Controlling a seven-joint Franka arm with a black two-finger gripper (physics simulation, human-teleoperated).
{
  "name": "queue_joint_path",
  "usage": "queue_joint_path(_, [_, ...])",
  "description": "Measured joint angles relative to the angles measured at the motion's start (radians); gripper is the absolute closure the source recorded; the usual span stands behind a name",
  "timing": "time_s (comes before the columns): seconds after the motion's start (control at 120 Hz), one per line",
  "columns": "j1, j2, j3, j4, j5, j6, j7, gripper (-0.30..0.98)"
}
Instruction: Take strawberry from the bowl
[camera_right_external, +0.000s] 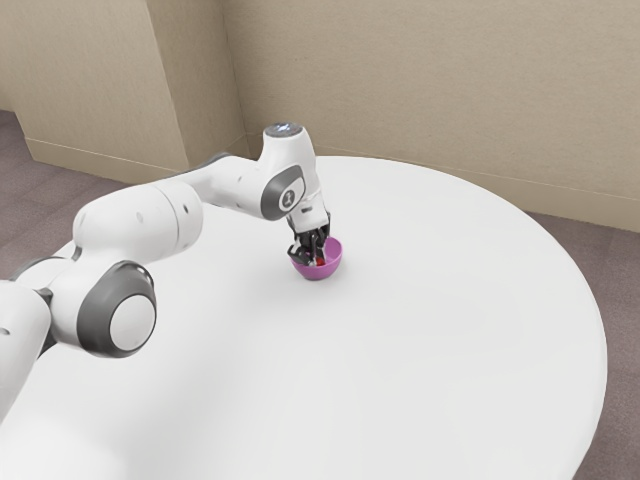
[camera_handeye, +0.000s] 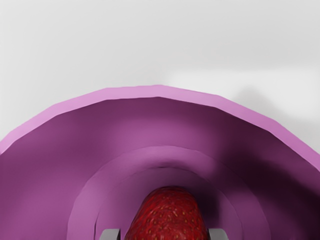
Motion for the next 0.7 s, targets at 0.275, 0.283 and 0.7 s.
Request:
queue_joint_path(0.275, [0.001, -0.003, -0.001, 0.001, 0.0, 0.005, 0.002, 0.61])
queue_joint_path(0.283, [0.001, -0.004, -0.001, 0.001, 0.0, 0.005, 0.002, 0.61])
queue_joint_path(0.7, [-0.043, -0.122, -0.001, -0.027, 0.004, 0.006, 0.003, 0.68])
